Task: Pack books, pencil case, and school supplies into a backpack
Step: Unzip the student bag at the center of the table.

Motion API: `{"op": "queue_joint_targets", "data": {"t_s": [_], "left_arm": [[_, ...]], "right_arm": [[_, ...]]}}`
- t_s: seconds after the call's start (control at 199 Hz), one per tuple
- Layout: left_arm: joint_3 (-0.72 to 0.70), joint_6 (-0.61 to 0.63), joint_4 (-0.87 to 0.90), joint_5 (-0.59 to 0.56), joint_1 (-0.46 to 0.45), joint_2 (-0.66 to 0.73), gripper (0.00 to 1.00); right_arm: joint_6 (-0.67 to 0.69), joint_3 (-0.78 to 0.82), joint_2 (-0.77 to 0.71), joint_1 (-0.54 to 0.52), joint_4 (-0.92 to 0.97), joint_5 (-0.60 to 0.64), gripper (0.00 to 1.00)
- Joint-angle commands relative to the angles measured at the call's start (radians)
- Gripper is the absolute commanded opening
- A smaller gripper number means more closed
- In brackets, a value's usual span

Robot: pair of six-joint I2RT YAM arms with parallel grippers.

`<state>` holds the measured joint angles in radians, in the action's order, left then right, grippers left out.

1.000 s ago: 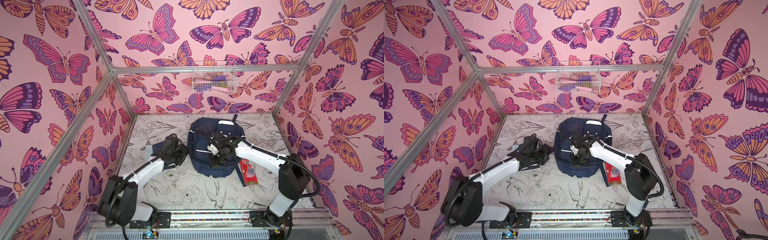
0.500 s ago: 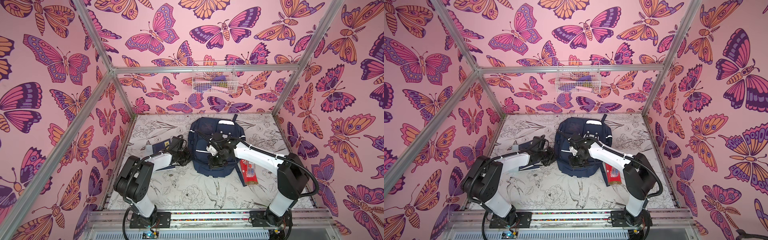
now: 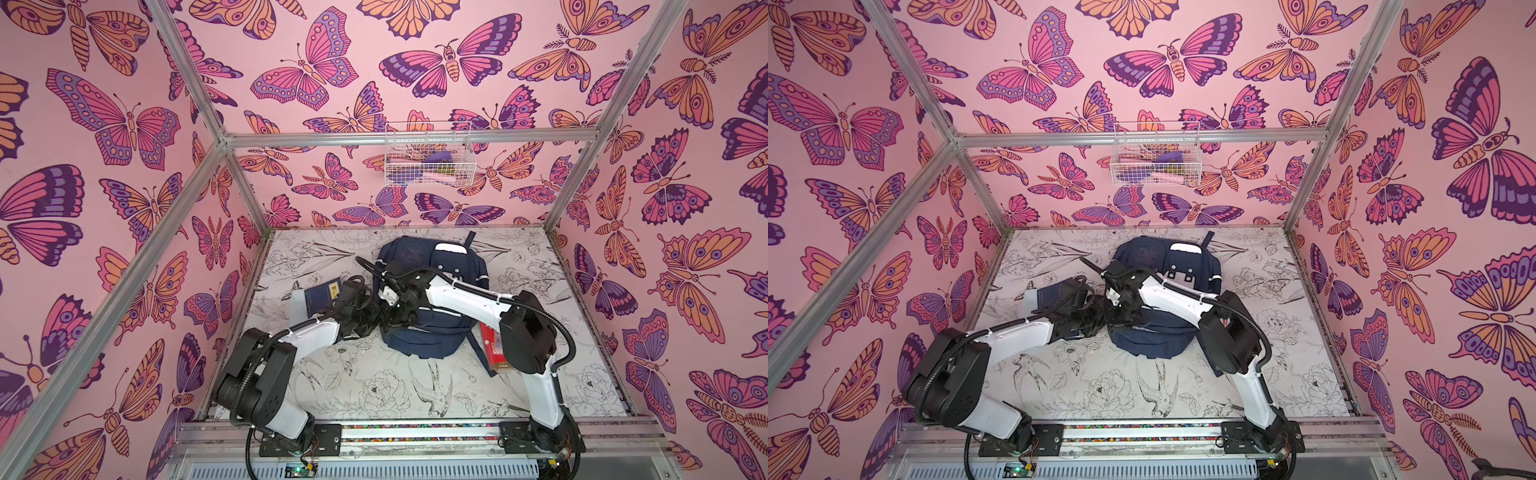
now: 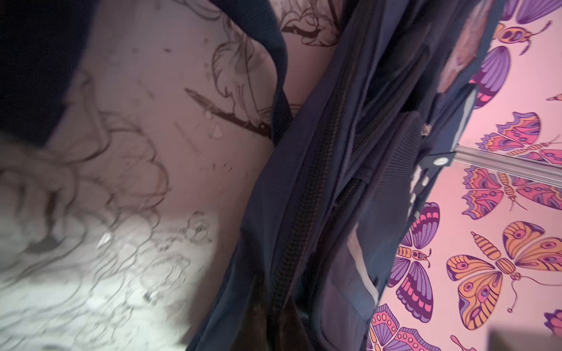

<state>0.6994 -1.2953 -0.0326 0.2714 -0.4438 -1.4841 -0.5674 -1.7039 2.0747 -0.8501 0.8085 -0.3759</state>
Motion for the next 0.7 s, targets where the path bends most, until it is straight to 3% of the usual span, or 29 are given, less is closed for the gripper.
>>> {"op": "queue_joint_targets", "data": {"t_s": [0.0, 0.075, 0.166, 0.246, 0.492, 0.697], "left_arm": [[-0.063, -0.040, -0.009, 0.045, -0.031, 0.105, 0.00], [-0.096, -0.054, -0.004, 0.046, -0.036, 0.143, 0.00], [-0.102, -0.043, 0.002, 0.038, -0.036, 0.156, 0.40], [-0.071, -0.018, 0.015, 0.028, -0.025, 0.124, 0.53], [0.053, -0.012, -0.041, 0.126, -0.019, -0.080, 0.46], [0.005, -0.063, -0.153, 0.178, -0.018, -0.132, 0.22]], "right_arm": [[0.045, 0.059, -0.091, 0.033, -0.050, 0.051, 0.00], [0.071, 0.154, -0.158, 0.037, -0.036, 0.061, 0.00], [0.078, 0.250, -0.229, 0.038, -0.038, 0.057, 0.00], [0.066, 0.298, -0.266, 0.038, -0.052, 0.051, 0.00], [0.016, 0.311, -0.275, 0.033, -0.095, 0.028, 0.00], [-0.001, 0.310, -0.261, 0.020, -0.106, 0.029, 0.00]]}}
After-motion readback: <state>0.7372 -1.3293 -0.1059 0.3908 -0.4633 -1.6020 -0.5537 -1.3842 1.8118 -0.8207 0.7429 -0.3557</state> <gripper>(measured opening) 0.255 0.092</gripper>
